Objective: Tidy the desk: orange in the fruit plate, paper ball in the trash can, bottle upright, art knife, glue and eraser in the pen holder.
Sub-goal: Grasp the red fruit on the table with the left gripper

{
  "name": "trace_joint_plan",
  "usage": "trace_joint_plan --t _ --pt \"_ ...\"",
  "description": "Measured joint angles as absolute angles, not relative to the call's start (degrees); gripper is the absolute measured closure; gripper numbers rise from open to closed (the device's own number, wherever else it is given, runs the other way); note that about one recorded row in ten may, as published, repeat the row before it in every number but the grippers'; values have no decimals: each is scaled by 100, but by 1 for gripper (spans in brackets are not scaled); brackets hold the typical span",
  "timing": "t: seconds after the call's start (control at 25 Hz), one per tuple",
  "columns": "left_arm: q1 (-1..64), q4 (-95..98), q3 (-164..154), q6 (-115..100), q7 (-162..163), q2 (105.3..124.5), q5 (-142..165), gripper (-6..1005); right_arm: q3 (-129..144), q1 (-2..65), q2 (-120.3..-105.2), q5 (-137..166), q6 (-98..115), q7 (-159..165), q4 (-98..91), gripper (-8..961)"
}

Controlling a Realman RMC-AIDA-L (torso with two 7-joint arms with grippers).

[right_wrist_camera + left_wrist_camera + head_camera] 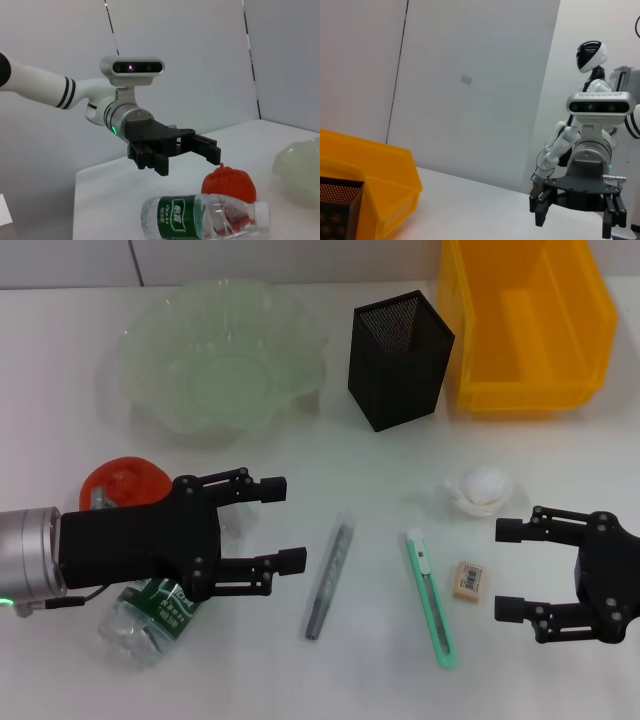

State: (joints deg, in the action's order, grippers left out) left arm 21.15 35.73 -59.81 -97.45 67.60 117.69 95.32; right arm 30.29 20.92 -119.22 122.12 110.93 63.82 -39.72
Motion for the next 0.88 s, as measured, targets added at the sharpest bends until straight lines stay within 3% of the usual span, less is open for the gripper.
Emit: trace_joint_plan --t 0.4,0.52,0.88 --pt "2036 3568 -5705 -9675 6675 11774 9521 185 2997 2111 -11918 12212 11058 6372 -3906 126" --pt "1917 3536 -5268 -9383 6633 11727 9520 185 3002 2111 -11917 12212 11030 6371 -3905 127" --pt "1500 3203 -4661 -7754 6250 11818 9532 187 3039 2118 -11926 12214 10927 6365 -3796 127"
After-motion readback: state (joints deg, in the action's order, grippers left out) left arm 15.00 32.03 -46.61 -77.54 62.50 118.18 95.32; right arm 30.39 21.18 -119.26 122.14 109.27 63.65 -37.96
